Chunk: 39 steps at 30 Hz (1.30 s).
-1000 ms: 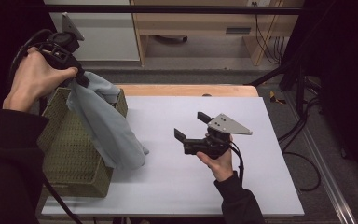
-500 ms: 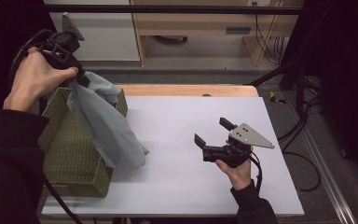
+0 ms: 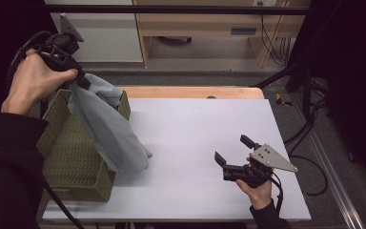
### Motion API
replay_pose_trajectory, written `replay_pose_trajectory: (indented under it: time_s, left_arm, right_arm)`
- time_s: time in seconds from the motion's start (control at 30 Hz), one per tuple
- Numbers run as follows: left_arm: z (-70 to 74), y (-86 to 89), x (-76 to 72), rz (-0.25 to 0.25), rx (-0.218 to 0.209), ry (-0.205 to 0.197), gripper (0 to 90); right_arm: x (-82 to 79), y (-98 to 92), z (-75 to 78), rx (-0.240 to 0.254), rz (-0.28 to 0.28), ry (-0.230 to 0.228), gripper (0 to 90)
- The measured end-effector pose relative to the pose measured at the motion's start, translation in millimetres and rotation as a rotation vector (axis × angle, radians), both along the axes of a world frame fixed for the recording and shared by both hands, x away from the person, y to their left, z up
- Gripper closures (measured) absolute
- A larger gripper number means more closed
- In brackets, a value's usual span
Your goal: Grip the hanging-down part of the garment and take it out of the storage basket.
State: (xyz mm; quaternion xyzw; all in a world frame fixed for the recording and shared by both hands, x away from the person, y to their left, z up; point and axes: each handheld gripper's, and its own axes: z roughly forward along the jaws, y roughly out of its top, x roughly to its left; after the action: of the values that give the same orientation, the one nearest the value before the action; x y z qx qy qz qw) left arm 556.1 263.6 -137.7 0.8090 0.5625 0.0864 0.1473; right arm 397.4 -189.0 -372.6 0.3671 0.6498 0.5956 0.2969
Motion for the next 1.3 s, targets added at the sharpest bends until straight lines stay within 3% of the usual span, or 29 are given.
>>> replay_pose_trajectory:
  time_s: [0.17, 0.43, 0.73, 1.3]
  left_arm:
    - [-0.1, -2.3, 0.2, -0.006, 0.003, 0.001, 78.9]
    - [0.0, -1.9, 0.0, -0.006, 0.001, -0.003, 78.9]
    - [-1.1, 1.8, 0.1, -0.002, -0.004, -0.006, 78.9]
    - [0.4, -2.3, 0.9, -0.007, 0.0, -0.004, 78.9]
  right_arm:
    - [-6.0, -9.3, -14.8, 0.002, -0.021, 0.023, 0.4]
    - [-14.5, -16.2, -23.0, 0.002, -0.035, -0.009, 0.3]
    - [-17.8, -19.3, -37.7, 0.012, -0.048, 0.011, 0.3]
    - [-23.0, -20.3, -48.3, 0.011, -0.04, 0.013, 0.3]
